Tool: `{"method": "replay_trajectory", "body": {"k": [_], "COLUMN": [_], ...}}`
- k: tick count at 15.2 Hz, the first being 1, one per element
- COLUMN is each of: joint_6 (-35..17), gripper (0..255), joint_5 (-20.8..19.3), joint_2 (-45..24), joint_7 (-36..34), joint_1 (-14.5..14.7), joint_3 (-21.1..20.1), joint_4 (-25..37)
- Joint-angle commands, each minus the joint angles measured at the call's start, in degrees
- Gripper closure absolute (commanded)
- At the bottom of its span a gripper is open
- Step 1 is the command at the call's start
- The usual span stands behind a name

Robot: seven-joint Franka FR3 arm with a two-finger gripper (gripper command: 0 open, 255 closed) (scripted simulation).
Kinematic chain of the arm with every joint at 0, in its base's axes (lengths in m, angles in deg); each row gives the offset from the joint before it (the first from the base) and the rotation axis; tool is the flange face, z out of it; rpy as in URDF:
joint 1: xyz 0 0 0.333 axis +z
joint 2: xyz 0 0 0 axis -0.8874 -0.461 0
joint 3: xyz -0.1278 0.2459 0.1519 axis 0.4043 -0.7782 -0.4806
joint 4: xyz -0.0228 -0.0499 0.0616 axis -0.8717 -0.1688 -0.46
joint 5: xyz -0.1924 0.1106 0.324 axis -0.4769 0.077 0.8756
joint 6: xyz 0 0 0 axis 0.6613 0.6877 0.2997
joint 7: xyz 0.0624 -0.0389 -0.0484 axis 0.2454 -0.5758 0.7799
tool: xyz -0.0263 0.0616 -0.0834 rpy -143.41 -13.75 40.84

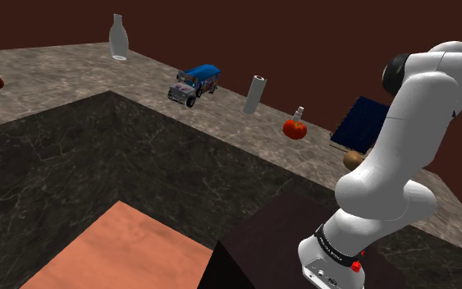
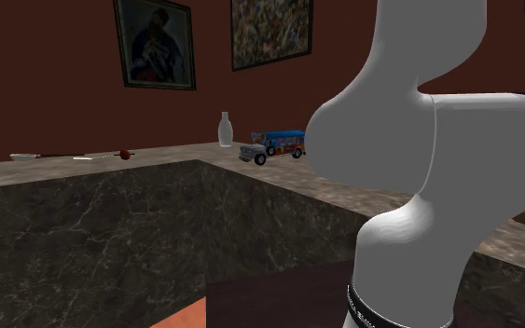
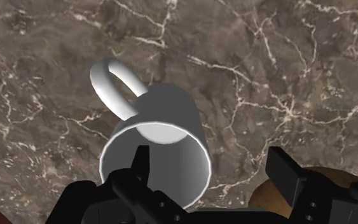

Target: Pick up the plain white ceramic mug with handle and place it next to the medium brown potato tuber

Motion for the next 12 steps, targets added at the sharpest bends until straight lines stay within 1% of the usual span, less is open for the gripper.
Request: {"method": "replay_trajectory", "body": {"k": [1,4,12], "joint_6": [1.4,5.4,5.4], "gripper": [0,0,0], "joint_5": [-1.2,-4.3,-4.3], "joint_2": [1.1,3.8,3.8], "joint_7": [-0.8,-2.7,-2.7], "joint_1": [0.6,2.1,2.1], "joint_3": [0.9,3.1,3.0], "joint_4": [0.8,3.4,3.4]}}
